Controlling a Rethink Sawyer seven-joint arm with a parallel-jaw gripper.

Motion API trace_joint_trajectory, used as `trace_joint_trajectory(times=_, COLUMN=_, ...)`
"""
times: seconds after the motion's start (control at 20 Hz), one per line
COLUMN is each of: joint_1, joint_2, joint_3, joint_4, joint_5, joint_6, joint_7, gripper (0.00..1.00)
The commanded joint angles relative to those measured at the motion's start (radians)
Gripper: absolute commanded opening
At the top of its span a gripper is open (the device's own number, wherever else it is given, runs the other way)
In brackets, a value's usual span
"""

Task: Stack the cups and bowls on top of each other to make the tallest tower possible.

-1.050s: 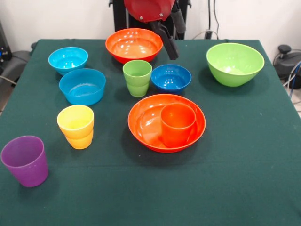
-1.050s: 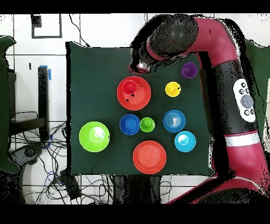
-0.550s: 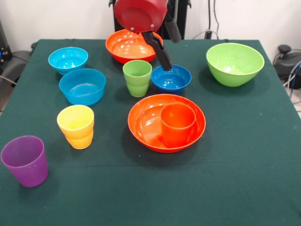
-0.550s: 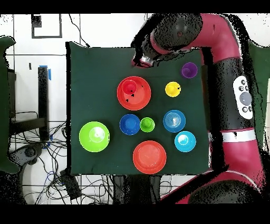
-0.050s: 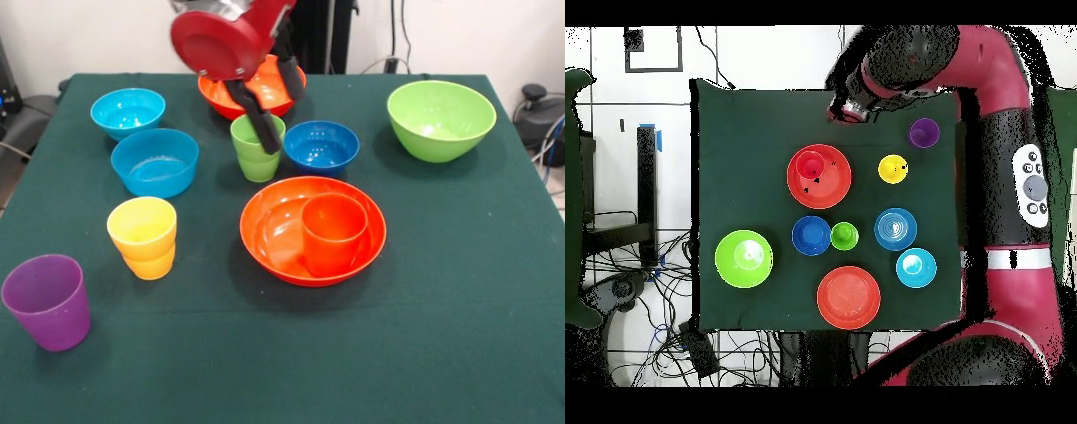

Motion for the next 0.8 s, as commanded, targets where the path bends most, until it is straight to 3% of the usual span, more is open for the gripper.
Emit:
trace_joint_trajectory(times=0.05, joint_1=0.040, joint_2=-0.004, joint_3=-0.167, joint_4=-0.069, joint_5=-0.065, joint_6=0.017, joint_7=0.203, gripper=1.00)
trace_joint_trajectory(times=0.6, joint_1=0.062, joint_2=0.059, joint_3=-0.221, joint_4=-0.146, joint_5=-0.052, joint_6=-0.041, joint_7=0.215, gripper=1.00)
trace_joint_trajectory(times=0.8, joint_1=0.076, joint_2=0.078, joint_3=-0.253, joint_4=-0.195, joint_5=-0.060, joint_6=-0.063, joint_7=0.283, gripper=1.00)
